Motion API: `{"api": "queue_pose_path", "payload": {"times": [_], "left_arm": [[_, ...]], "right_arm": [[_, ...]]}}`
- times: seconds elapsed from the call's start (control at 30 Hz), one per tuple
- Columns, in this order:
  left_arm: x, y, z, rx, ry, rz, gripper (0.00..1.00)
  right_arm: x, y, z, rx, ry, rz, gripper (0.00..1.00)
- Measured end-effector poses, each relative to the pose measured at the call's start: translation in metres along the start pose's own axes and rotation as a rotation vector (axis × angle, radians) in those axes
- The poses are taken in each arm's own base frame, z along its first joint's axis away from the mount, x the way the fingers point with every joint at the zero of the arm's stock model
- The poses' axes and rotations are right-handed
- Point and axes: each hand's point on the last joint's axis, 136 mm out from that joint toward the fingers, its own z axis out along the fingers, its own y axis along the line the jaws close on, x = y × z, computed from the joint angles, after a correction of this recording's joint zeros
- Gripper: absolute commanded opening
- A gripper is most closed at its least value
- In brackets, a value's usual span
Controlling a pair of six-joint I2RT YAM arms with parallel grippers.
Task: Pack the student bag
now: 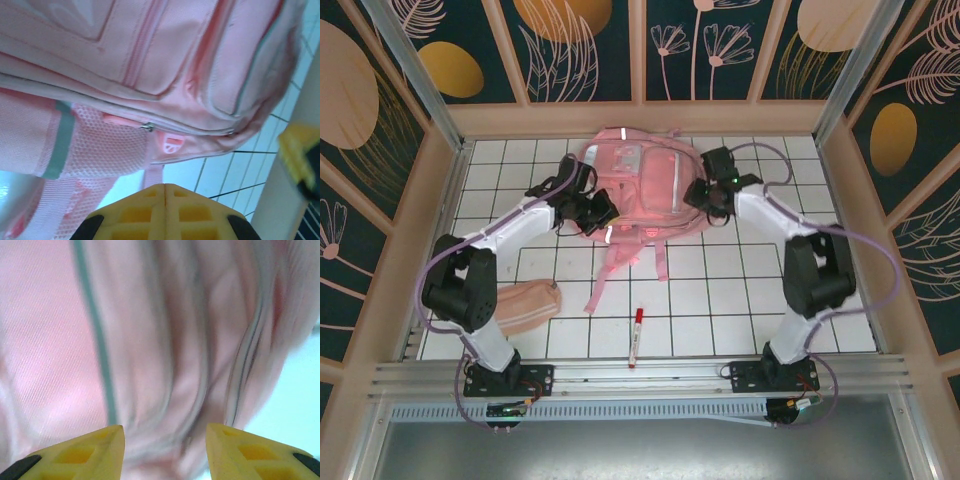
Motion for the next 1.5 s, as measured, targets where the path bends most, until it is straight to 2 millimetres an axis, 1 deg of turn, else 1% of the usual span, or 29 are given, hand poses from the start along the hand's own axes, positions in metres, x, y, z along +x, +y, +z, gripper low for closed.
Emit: {"api": "queue_pose_path", "payload": {"times": [0.03,0.07,0.13,0.17,0.23,0.27,0.37,0.47,0.53,0.6,0.73,0.8,0.83,0.93,0.97,1.03,1.1,1.13,1.27,1.3,1.43,1.5], "left_arm": [[-0.002,-0.002,-0.004,0.002,-0.020,0.004,0.52],[-0.005,-0.001,-0.007,-0.006,-0.046,0.008,0.65],[-0.013,0.005,-0.012,-0.036,-0.093,0.015,0.70],[-0.017,0.009,-0.012,-0.055,-0.115,0.015,0.73],[-0.026,0.022,-0.011,-0.108,-0.148,0.000,0.74],[-0.031,0.030,-0.009,-0.141,-0.159,-0.013,0.75],[-0.046,0.047,0.004,-0.204,-0.182,-0.052,0.74],[-0.059,0.062,0.017,-0.233,-0.205,-0.109,0.74],[-0.065,0.069,0.023,-0.237,-0.212,-0.150,0.74],[-0.069,0.069,0.026,-0.235,-0.217,-0.183,0.77],[-0.075,0.065,0.032,-0.195,-0.227,-0.255,0.81],[-0.074,0.067,0.035,-0.173,-0.233,-0.301,0.83],[-0.074,0.070,0.037,-0.165,-0.240,-0.328,0.83],[-0.073,0.080,0.040,-0.160,-0.261,-0.389,0.77],[-0.073,0.081,0.041,-0.158,-0.269,-0.408,0.72],[-0.074,0.083,0.043,-0.163,-0.271,-0.432,0.55],[-0.075,0.086,0.050,-0.169,-0.266,-0.454,0.33],[-0.076,0.088,0.052,-0.173,-0.263,-0.462,0.25],[-0.080,0.084,0.053,-0.145,-0.273,-0.482,0.08],[-0.080,0.083,0.053,-0.141,-0.275,-0.484,0.01],[-0.081,0.080,0.050,-0.129,-0.278,-0.484,0.00],[-0.080,0.078,0.048,-0.119,-0.276,-0.481,0.00]], "right_arm": [[0.019,0.017,-0.009,-0.041,0.024,-0.029,0.45],[0.037,0.035,-0.015,-0.083,0.050,-0.060,0.45],[0.066,0.063,-0.018,-0.143,0.096,-0.122,0.45],[0.080,0.073,-0.016,-0.160,0.121,-0.150,0.45],[0.098,0.081,-0.007,-0.161,0.160,-0.179,0.44],[0.103,0.081,-0.001,-0.153,0.173,-0.186,0.44],[0.106,0.079,0.011,-0.136,0.185,-0.188,0.43],[0.102,0.084,0.011,-0.146,0.167,-0.196,0.43],[0.099,0.089,0.010,-0.157,0.152,-0.201,0.43],[0.097,0.090,0.010,-0.157,0.140,-0.208,0.43],[0.096,0.089,0.010,-0.151,0.134,-0.218,0.43],[0.096,0.089,0.011,-0.149,0.135,-0.224,0.43],[0.097,0.088,0.013,-0.145,0.137,-0.228,0.43],[0.102,0.086,0.020,-0.127,0.139,-0.252,0.43],[0.105,0.087,0.024,-0.122,0.140,-0.268,0.43],[0.111,0.088,0.033,-0.103,0.143,-0.292,0.44],[0.113,0.090,0.045,-0.067,0.125,-0.309,0.44],[0.112,0.093,0.050,-0.055,0.113,-0.312,0.45],[0.101,0.105,0.063,-0.013,0.038,-0.273,0.46],[0.095,0.109,0.065,-0.001,0.011,-0.253,0.46],[0.076,0.128,0.073,0.039,-0.095,-0.197,0.49],[0.075,0.132,0.077,0.064,-0.129,-0.195,0.49]]}}
